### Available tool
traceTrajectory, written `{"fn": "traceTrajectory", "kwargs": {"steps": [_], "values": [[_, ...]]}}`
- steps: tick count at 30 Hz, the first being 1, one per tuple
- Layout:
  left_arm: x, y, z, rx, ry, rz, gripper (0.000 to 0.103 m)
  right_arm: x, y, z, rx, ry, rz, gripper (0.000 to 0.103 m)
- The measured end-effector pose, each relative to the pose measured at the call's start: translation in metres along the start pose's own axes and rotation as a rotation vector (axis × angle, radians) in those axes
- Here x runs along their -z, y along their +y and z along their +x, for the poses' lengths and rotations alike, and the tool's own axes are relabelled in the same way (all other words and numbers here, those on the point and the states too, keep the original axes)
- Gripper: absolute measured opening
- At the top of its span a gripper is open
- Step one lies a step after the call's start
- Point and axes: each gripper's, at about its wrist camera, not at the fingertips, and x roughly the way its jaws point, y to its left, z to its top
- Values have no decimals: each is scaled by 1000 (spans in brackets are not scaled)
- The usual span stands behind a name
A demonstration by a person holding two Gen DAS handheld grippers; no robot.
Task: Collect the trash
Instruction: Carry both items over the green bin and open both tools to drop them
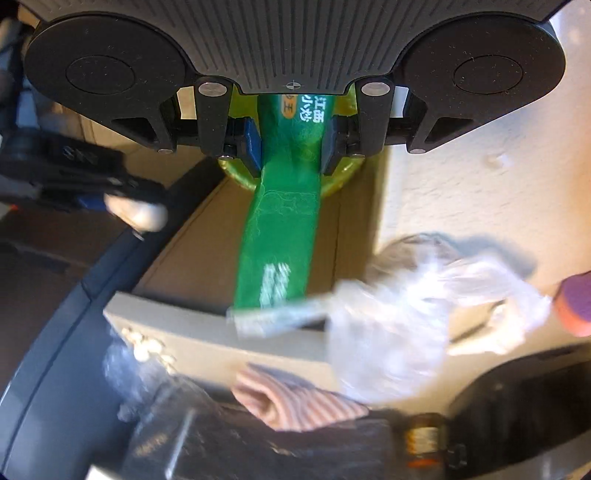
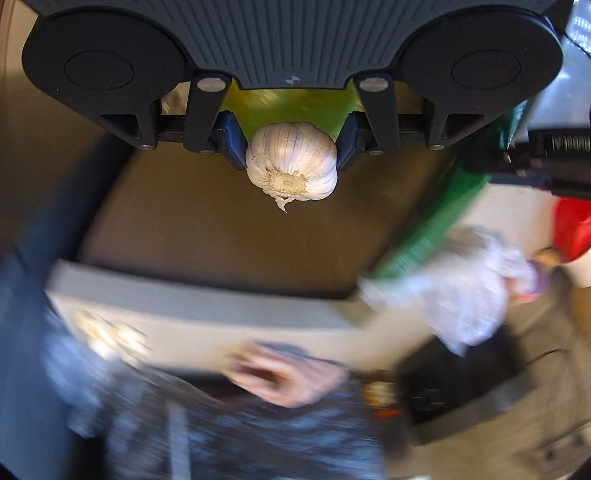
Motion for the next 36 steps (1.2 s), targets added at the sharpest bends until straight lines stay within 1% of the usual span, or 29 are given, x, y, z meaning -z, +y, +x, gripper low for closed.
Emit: {"fn": "traceTrajectory", "kwargs": {"steps": [2,3,6,8,11,14,16,18,20,21,22,24,29,32,36], "values": [[-5,7,5,-17,-21,-38,38,12,-18,1,39,28,67,51],[-8,13,6,-25,-26,-64,38,17,-26,3,43,41,92,51],[-13,29,0,-22,-24,-160,38,27,-36,6,46,64,114,51],[-10,31,-4,-11,-17,-189,38,28,-38,11,42,72,122,51],[0,25,-3,-4,0,-190,38,25,-33,17,20,70,118,51],[12,16,4,17,35,-198,38,19,-27,19,2,57,86,51],[21,10,8,23,40,-209,38,17,-25,18,1,46,67,51],[23,5,14,51,17,-229,38,16,-25,16,8,35,54,51],[21,2,24,81,-45,-240,39,16,-28,15,17,31,49,51],[18,1,34,78,-60,-230,39,14,-29,16,23,31,47,51],[16,0,44,62,-52,-224,38,13,-31,17,32,31,45,51],[12,1,60,27,-20,-260,39,10,-33,18,43,25,38,51],[7,-3,69,11,64,-266,39,11,-35,25,35,30,24,51],[9,-3,69,42,87,-296,39,14,-33,35,18,60,16,51],[11,-2,54,98,46,-302,39,16,-26,54,-28,90,-19,53]]}}
